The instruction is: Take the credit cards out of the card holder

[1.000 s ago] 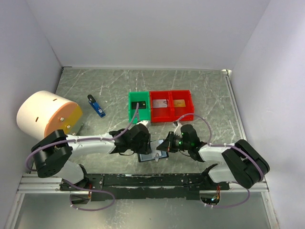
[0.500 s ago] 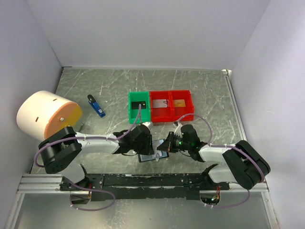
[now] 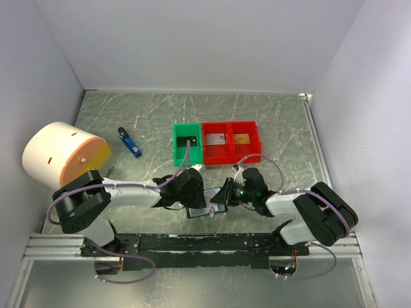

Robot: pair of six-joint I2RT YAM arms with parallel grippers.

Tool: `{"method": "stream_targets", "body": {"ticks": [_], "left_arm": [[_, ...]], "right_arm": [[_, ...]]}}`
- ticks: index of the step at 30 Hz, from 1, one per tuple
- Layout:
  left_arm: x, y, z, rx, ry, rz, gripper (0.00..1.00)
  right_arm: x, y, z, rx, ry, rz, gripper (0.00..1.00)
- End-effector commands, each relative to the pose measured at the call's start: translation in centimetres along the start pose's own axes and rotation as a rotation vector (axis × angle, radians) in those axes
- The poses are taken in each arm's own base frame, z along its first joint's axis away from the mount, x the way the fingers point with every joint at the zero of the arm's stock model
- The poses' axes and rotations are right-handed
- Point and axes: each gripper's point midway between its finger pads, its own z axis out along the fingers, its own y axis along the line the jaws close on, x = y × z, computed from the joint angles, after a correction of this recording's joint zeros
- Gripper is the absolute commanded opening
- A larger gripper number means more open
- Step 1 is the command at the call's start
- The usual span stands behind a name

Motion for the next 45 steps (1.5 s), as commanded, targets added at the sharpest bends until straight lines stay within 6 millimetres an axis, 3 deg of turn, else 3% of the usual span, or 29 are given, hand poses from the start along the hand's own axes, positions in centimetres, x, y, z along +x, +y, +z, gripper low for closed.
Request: {"method": "stream_targets", "body": {"ticks": [1, 6, 10, 20, 24, 28, 30, 37, 41, 43, 45], "left_arm": [[0.6, 1.1, 0.2, -0.040, 0.004, 0.008, 0.27], [0.6, 1.2, 0.2, -0.049, 0.005, 0.013, 0.26], [0.4, 1.4, 0.0, -0.059, 0.000, 0.014, 0.26], [-1.8, 1.0, -3.0, -0.079, -0.095, 0.027, 0.33], [-3.4, 0.9, -5.2, -0.087, -0.162, 0.053, 0.47], [-5.1, 1.4, -7.6, -0.118, -0.242, 0.077, 0.78], [-5.9, 2.0, -8.7, -0.134, -0.265, 0.078, 0.89], [-8.7, 5.4, -11.9, -0.182, -0.300, 0.013, 0.96], [-10.7, 7.2, -14.5, -0.250, -0.364, -0.018, 0.97], [-11.9, 8.1, -16.4, -0.309, -0.441, -0.019, 0.99], [-12.8, 8.5, -17.9, -0.340, -0.503, -0.003, 1.00]], "right_arm": [[-0.1, 0.4, 0.1, -0.037, -0.006, 0.001, 0.18], [0.0, 0.4, 0.1, -0.044, -0.002, 0.008, 0.15], [-0.2, 0.1, 0.0, -0.013, -0.017, 0.002, 0.00], [-3.9, 0.0, -3.7, 0.195, -0.164, -0.139, 0.00], [-4.9, 1.9, -5.1, 0.148, -0.215, -0.217, 0.00], [-5.5, 4.4, -6.1, 0.043, -0.286, -0.284, 0.00], [-5.8, 5.0, -6.5, 0.016, -0.323, -0.309, 0.00], [-7.5, 6.7, -8.0, 0.015, -0.432, -0.421, 0.00], [-9.7, 7.3, -8.9, 0.082, -0.487, -0.520, 0.00], [-11.2, 6.9, -9.6, 0.159, -0.535, -0.546, 0.00], [-13.1, 5.0, -10.6, 0.306, -0.602, -0.534, 0.00]]}}
